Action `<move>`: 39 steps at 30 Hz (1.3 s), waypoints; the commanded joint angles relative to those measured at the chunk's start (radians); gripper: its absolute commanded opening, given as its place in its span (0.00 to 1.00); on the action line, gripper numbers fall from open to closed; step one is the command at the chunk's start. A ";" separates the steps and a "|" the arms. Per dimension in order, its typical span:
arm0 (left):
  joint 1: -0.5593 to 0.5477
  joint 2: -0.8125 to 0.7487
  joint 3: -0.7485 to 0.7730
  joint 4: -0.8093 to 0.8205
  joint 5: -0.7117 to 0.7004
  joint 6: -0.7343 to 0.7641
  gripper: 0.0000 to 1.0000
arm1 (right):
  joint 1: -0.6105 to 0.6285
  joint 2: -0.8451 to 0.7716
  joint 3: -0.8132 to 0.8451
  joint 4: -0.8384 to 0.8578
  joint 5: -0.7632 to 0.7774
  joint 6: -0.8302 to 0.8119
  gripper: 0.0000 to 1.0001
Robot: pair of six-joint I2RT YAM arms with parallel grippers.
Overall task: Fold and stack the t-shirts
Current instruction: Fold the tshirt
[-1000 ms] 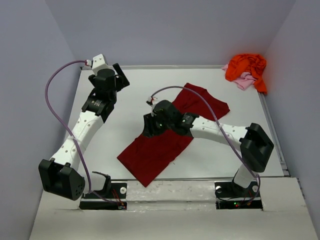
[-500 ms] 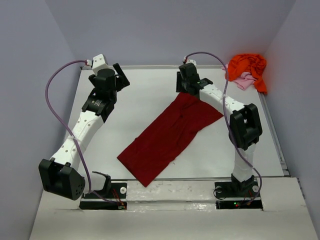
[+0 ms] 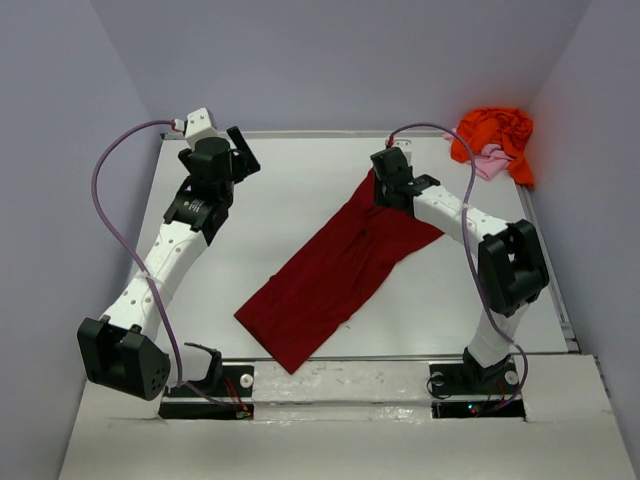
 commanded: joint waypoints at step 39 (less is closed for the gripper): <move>-0.002 0.001 0.012 0.034 0.009 0.016 0.89 | -0.173 0.725 0.709 0.046 -0.783 -0.016 0.50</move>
